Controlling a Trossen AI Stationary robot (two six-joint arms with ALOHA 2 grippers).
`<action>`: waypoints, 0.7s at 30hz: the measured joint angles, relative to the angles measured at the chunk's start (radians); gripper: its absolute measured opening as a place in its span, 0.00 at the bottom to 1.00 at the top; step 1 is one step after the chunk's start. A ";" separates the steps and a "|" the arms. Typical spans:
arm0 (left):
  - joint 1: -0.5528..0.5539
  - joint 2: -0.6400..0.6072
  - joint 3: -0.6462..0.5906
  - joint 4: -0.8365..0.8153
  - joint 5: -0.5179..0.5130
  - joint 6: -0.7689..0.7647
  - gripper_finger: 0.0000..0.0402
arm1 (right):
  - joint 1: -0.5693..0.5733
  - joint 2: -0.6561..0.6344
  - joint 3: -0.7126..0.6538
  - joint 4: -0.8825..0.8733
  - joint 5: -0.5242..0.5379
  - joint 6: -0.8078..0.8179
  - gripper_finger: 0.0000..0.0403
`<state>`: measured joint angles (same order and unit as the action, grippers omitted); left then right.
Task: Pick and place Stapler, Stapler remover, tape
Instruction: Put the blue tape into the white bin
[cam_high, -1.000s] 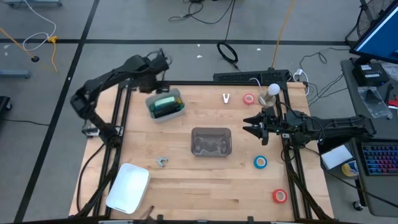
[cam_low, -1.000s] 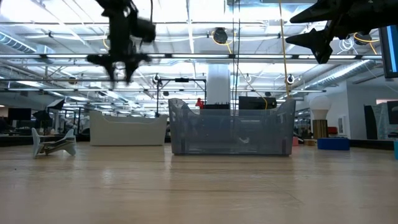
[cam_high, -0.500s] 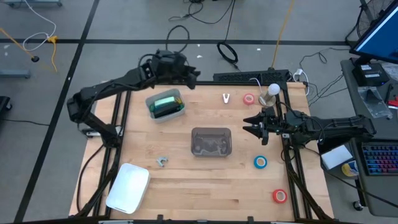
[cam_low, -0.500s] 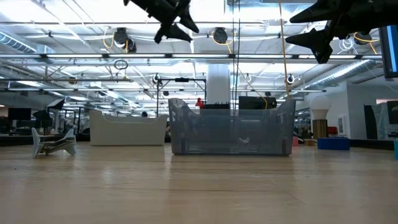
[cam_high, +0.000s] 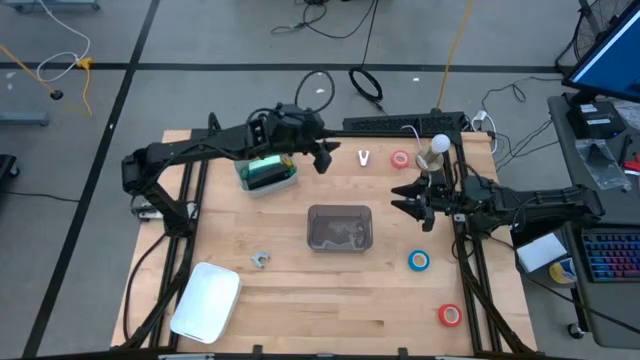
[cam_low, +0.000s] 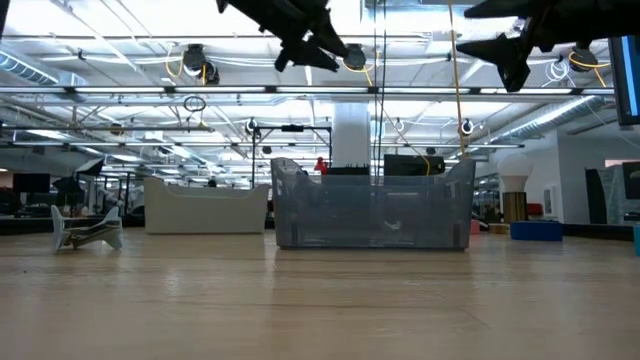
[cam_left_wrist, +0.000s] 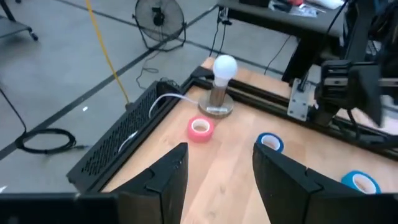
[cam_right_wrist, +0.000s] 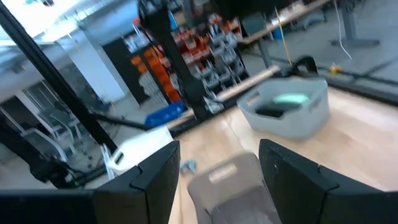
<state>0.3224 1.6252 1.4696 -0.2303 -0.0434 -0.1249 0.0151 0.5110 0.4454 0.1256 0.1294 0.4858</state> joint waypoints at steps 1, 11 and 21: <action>-0.003 0.009 0.000 0.005 -0.001 0.001 0.45 | 0.000 0.000 0.000 0.016 0.000 0.000 0.53; 0.004 0.027 0.000 0.026 -0.003 0.074 0.45 | -0.003 0.000 0.000 0.110 0.086 -0.030 0.53; 0.085 0.027 0.000 -0.060 0.119 0.008 0.45 | -0.050 0.042 0.100 -0.160 0.083 -0.139 0.48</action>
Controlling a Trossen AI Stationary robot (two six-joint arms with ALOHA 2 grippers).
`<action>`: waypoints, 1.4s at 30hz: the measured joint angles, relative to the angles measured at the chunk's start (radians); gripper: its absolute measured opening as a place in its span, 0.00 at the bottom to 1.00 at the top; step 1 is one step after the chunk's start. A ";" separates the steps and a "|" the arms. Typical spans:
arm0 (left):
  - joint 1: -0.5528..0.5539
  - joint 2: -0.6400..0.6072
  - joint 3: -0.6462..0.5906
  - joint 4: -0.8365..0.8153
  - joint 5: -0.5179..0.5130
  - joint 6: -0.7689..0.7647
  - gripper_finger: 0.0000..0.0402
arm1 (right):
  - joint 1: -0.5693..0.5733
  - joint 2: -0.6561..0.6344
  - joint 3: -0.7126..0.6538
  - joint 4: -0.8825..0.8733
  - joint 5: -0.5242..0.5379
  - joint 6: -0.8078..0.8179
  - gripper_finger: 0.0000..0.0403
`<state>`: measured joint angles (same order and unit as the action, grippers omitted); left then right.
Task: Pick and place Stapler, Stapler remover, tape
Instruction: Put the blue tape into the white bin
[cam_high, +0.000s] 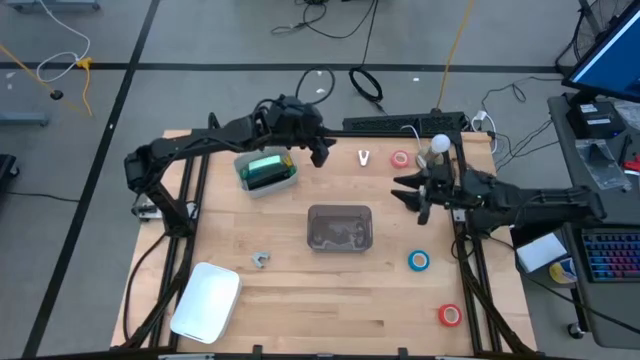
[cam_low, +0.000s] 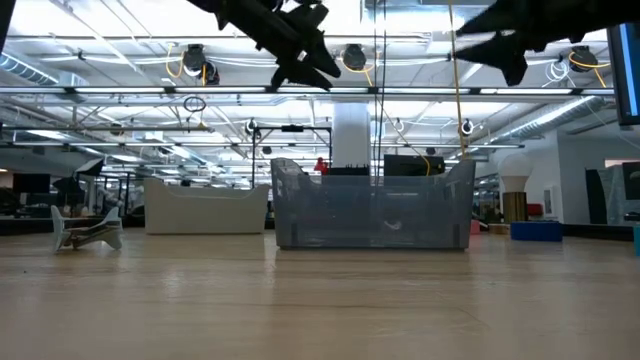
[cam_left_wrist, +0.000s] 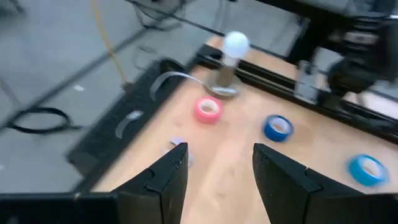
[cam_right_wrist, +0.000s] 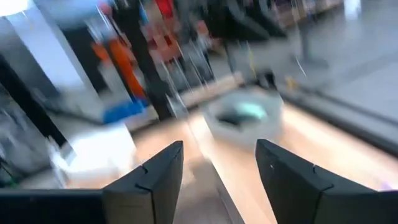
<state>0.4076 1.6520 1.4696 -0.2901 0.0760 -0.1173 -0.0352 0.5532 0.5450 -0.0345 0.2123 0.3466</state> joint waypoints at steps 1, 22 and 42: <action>0.013 -0.001 0.000 -0.013 0.035 -0.005 0.45 | -0.005 0.016 0.034 -0.087 0.000 0.002 0.47; 0.087 -0.021 0.000 -0.155 0.055 0.046 0.45 | -0.193 0.532 0.302 -0.999 -0.161 0.087 0.32; 0.087 -0.021 0.000 -0.144 0.054 0.062 0.45 | -0.332 0.620 0.300 -0.960 -0.241 0.042 0.62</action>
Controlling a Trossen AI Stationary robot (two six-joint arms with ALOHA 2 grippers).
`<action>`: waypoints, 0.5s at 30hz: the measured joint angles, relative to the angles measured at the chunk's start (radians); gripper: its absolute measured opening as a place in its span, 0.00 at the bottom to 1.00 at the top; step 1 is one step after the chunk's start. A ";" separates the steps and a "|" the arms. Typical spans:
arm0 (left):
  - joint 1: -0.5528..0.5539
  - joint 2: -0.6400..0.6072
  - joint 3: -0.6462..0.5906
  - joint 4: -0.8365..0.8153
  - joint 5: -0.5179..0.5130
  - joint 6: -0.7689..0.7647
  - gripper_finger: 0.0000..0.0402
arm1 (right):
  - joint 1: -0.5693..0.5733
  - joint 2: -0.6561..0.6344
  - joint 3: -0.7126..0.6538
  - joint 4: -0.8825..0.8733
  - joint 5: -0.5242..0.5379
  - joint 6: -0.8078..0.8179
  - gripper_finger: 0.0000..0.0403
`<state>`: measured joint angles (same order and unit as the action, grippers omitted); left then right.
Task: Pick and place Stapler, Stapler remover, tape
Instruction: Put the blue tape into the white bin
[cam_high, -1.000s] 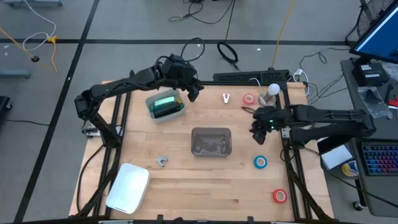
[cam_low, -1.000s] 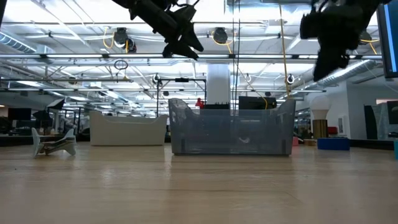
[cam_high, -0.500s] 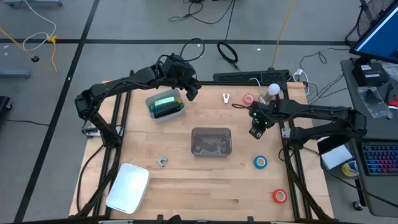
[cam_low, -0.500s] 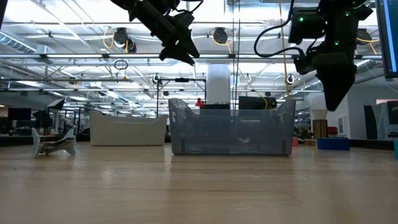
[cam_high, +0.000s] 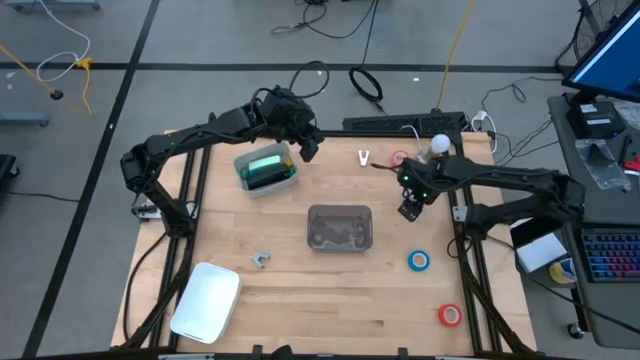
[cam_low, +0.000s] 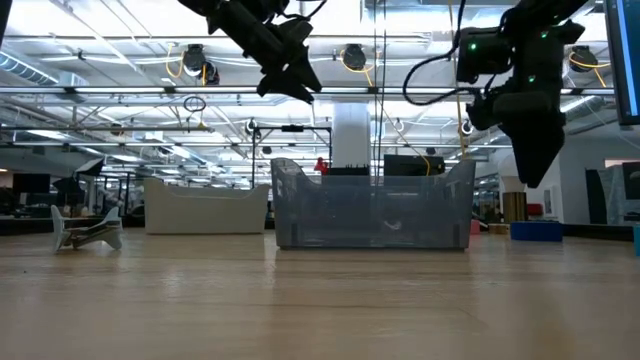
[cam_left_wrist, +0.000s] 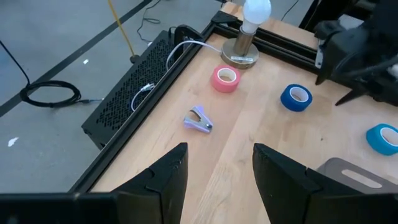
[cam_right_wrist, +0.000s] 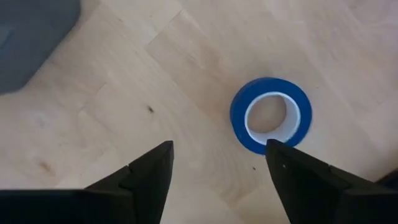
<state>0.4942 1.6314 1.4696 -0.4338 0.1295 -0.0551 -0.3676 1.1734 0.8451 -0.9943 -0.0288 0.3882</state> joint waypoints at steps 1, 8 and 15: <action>0.000 0.000 0.000 0.005 0.000 0.000 0.45 | 0.000 0.017 -0.004 0.010 -0.001 0.000 0.63; 0.000 0.000 0.000 0.019 -0.001 -0.001 0.45 | -0.001 0.151 -0.021 0.037 0.029 0.019 0.59; 0.000 0.000 0.000 0.019 -0.002 -0.001 0.45 | -0.001 0.257 -0.022 0.049 0.070 0.054 0.56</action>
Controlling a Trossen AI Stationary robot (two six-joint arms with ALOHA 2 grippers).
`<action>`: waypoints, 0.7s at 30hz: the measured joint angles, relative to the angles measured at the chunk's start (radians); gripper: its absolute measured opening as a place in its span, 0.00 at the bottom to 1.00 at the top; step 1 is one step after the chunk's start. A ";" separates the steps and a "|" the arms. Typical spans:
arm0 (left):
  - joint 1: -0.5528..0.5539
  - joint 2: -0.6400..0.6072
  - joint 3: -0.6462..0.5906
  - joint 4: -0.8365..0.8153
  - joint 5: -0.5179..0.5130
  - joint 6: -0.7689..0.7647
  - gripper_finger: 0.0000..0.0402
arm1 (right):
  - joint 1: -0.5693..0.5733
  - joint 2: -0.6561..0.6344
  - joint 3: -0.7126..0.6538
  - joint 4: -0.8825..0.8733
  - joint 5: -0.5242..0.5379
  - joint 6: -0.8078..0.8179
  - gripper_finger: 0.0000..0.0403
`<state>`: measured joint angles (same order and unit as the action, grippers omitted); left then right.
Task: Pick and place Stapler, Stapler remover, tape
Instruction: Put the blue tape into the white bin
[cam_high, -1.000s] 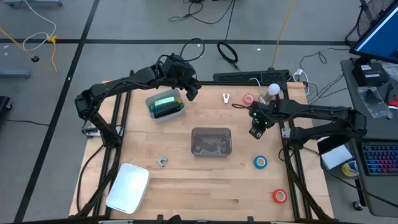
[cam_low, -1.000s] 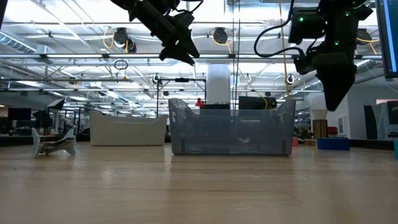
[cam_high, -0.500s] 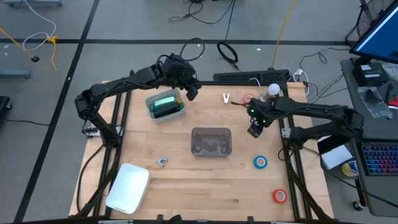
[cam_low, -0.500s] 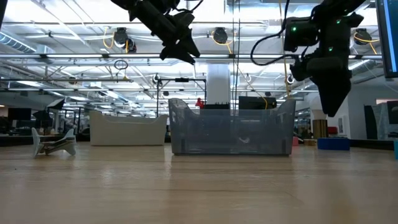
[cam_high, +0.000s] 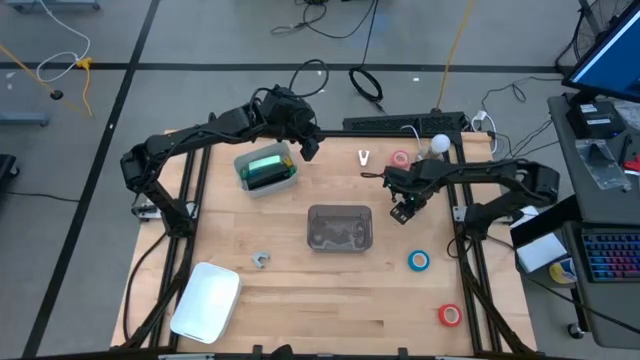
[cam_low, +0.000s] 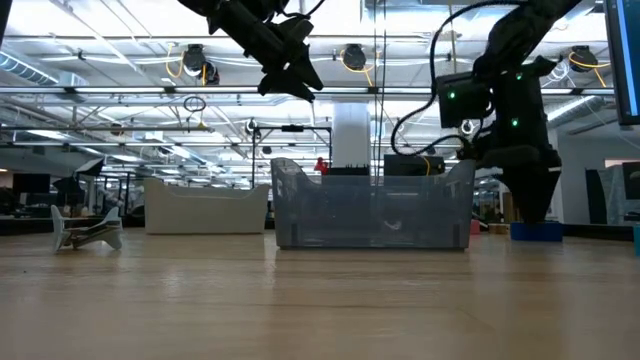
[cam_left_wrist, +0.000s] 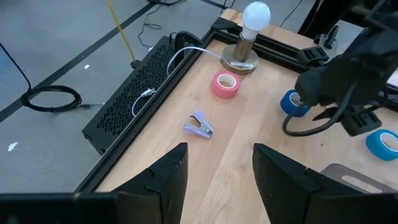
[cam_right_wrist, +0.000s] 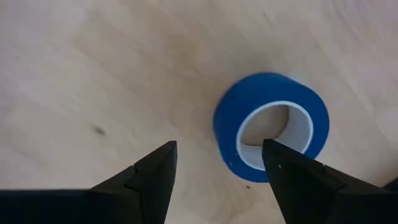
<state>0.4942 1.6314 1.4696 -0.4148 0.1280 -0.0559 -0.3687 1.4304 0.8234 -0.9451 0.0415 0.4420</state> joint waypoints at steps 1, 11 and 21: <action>0.000 0.000 0.000 0.000 0.000 0.000 0.45 | 0.000 0.014 0.000 0.002 0.005 0.008 0.56; 0.000 0.000 0.000 0.000 0.000 0.000 0.45 | 0.000 0.093 0.000 0.016 0.007 0.065 0.40; -0.015 0.000 0.000 0.000 0.001 -0.005 0.45 | 0.000 0.011 -0.001 0.005 -0.098 0.070 0.07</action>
<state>0.4795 1.6318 1.4696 -0.4151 0.1295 -0.0610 -0.3687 1.4415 0.8223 -0.9397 -0.0564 0.5116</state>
